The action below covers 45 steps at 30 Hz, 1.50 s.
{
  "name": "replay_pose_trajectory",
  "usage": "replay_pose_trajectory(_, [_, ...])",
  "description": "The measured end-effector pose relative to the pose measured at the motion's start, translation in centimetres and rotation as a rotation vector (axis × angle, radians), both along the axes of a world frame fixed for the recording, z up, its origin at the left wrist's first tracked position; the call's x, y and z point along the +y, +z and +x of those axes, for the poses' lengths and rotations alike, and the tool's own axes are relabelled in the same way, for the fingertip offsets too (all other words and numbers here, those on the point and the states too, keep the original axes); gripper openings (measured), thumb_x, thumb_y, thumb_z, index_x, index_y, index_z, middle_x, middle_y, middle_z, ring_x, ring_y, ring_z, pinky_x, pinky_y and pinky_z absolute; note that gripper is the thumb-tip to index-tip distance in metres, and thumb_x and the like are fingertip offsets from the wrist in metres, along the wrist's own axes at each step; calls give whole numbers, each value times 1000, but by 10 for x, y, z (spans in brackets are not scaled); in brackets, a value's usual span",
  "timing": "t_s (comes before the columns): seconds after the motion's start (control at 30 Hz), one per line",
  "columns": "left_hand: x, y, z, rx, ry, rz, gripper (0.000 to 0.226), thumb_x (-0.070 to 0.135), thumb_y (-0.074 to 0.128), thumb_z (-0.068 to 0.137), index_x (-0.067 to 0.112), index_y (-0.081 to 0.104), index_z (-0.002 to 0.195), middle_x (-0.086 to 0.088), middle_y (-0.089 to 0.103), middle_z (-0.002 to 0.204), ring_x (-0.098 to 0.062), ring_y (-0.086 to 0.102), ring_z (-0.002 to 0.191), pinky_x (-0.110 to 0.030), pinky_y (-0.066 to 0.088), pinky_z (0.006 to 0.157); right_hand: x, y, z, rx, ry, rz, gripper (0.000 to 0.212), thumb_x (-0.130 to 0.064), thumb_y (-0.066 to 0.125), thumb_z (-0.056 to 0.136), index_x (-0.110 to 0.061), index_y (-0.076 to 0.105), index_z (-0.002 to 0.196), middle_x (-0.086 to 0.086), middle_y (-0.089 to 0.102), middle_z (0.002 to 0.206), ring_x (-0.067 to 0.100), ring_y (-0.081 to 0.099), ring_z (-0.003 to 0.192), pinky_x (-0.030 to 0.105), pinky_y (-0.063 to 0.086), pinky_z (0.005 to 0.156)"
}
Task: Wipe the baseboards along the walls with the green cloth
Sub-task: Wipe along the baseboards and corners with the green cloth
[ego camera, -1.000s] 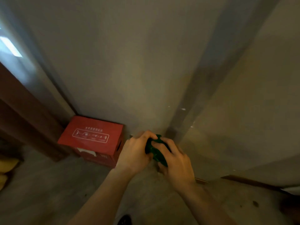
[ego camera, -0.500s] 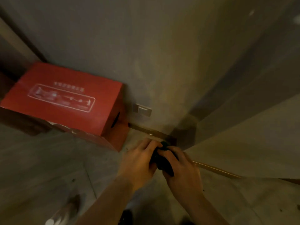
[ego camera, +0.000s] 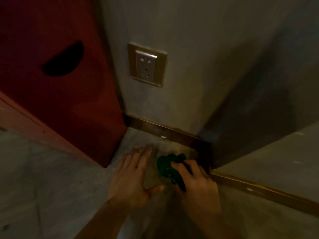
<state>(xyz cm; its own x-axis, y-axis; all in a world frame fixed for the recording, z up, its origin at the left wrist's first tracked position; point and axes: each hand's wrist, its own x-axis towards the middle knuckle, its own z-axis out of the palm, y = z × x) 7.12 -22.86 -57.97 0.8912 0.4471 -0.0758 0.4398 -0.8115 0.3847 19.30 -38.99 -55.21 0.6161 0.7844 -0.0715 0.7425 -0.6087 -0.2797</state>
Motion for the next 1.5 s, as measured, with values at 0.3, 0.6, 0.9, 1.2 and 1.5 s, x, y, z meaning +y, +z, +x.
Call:
replay_pose_trajectory(0.3, [32,-104,33,-24,127,68,129,106,22,57,31,-16,154,-2,-19,164,-19,-27,147,-49,-9,121,63,-77,32,-238,91,-149,69,-44,87,56,-30,62,119,11,60,118,30,67,87,35,50,46])
replay_pose_trajectory(0.6, [48,-149,46,32,177,82,129,102,27,65,15,9,158,-8,3,166,-25,-9,152,-55,10,121,128,-109,53,-519,311,-99,50,-31,80,67,-26,69,116,4,66,122,26,67,90,33,55,66])
replay_pose_trajectory(0.9, [49,-158,48,27,161,133,132,103,31,63,9,22,155,-12,7,165,-25,-7,152,-54,4,120,160,-141,69,-558,543,-139,33,-21,53,90,-15,59,123,7,44,132,35,48,107,48,48,78])
replay_pose_trajectory(1.2, [50,-160,48,-12,154,110,129,101,32,66,10,21,156,-14,11,165,-28,-3,152,-58,10,120,157,-130,66,-626,477,-246,38,-15,33,94,-10,56,124,10,45,135,36,51,101,44,46,71])
replay_pose_trajectory(1.5, [52,-161,39,-4,148,106,127,102,26,66,17,7,158,-10,-1,166,-24,-12,151,-55,3,121,131,-119,73,-565,481,-397,53,-13,25,86,-9,50,132,14,31,140,39,46,105,43,42,68])
